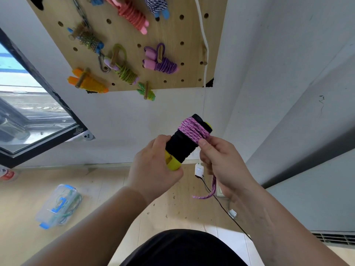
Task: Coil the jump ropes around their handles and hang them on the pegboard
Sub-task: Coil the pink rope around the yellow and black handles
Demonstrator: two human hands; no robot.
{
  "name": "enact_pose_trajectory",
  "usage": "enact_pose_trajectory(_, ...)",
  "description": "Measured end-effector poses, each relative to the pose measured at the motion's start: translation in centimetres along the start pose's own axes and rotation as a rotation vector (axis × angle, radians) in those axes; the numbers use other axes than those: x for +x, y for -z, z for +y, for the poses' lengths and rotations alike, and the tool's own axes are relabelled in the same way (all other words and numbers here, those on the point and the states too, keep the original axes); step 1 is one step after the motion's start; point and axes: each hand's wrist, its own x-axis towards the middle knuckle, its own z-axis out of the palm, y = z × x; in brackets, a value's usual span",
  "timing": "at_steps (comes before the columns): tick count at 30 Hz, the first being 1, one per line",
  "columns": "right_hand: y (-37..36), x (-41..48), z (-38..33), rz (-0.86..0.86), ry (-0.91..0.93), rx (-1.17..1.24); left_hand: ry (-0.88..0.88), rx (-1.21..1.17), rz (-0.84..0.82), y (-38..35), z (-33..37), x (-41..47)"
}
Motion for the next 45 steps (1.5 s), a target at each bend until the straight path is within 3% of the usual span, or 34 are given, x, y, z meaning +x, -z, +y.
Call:
enact_pose_trajectory(4,0.4,-0.5,-0.7,-0.105,0.000,0.101,0.204,-0.325,-0.059,1.2,0.8,0.1)
enact_pose_trajectory(9,1.8,-0.3,0.2,-0.089,-0.091,0.080,0.444,-0.820,-0.162,2.4,1.3,0.9)
enact_pose_trajectory(16,2.2,-0.6,-0.2,-0.316,-0.104,0.333,0.553,-1.492,-0.613,2.4,1.4,0.5)
enact_pose_trajectory(18,2.1,-0.3,-0.2,-0.306,-0.108,0.365,0.590,-1.606,-0.716,1.9,1.2,0.3)
enact_pose_trajectory(22,1.4,-0.2,-0.3,-0.197,-0.123,0.290,0.592,-1.458,-0.742,2.3,0.3,1.1)
enact_pose_trajectory(25,1.0,0.0,-0.3,-0.063,-0.135,0.238,0.520,-1.031,-0.478,1.9,0.7,1.2)
enact_pose_trajectory(26,0.7,0.0,-0.4,-0.013,-0.147,0.228,0.437,-0.845,-0.330,1.6,0.9,0.9)
enact_pose_trajectory(28,-0.1,-0.1,-0.6,0.060,-0.172,0.246,0.107,-0.404,-0.055,0.8,1.1,0.2)
enact_pose_trajectory(30,-1.0,-0.3,-0.8,0.097,-0.195,0.305,-0.187,-0.050,0.049,-0.4,0.9,-0.3)
enact_pose_trajectory(33,-2.0,-0.6,-1.5,0.106,-0.233,0.386,-0.309,0.212,0.171,-0.9,0.8,0.3)
enact_pose_trajectory(36,-1.9,-0.7,-1.9,0.075,-0.201,0.355,-0.360,0.189,0.259,-0.4,0.2,1.5)
enact_pose_trajectory(38,-1.4,-0.6,-2.0,0.032,-0.151,0.285,-0.305,0.068,0.265,0.1,0.0,1.8)
enact_pose_trajectory(41,-0.7,-0.4,-2.0,-0.036,-0.102,0.237,-0.111,-0.196,0.173,1.2,0.6,1.8)
enact_pose_trajectory(45,0.4,-0.4,-1.7,-0.102,-0.057,0.158,0.279,-0.643,-0.028,2.2,1.5,1.9)
